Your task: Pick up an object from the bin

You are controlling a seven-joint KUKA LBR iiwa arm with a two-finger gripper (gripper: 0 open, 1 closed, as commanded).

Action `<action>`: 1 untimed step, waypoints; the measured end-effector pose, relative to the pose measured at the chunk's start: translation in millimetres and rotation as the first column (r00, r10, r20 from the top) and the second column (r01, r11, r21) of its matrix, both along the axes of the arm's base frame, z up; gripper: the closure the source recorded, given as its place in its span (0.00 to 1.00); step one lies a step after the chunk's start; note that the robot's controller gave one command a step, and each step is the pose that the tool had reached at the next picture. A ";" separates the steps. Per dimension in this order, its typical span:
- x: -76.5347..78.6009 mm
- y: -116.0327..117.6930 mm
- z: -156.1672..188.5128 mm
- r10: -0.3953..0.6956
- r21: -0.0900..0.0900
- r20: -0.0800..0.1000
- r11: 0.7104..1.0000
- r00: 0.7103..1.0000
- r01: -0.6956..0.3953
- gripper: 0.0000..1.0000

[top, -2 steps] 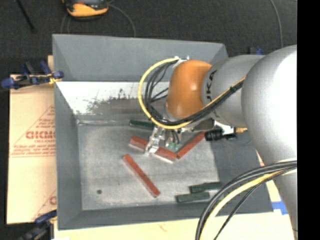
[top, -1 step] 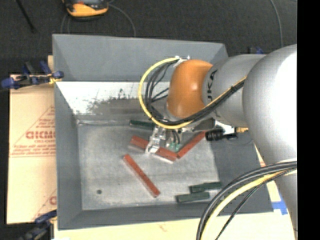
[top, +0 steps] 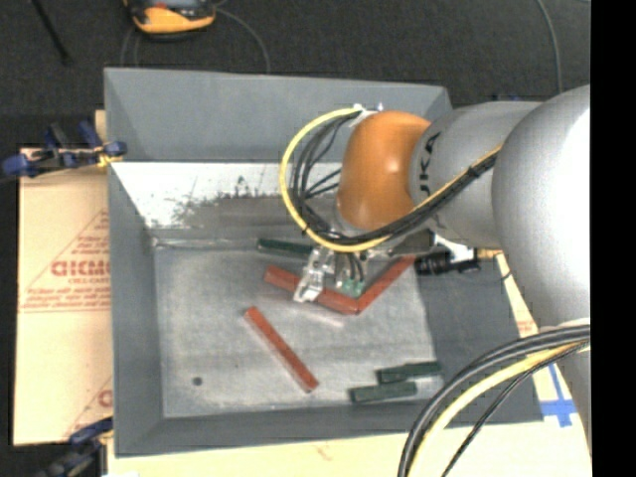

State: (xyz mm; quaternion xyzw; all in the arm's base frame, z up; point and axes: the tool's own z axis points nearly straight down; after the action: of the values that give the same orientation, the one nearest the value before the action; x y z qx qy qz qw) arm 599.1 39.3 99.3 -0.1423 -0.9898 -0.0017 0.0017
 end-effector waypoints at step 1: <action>0.5 -1.7 22.8 -0.002 -0.002 0.001 1.000 1.000 0.002 1.00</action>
Offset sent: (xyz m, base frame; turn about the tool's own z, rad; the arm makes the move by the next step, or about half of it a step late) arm -0.0001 0.0000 0.0454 0.0000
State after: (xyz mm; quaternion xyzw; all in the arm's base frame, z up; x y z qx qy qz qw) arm 599.6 37.6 122.1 -0.1430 -0.9897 -0.0007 0.0008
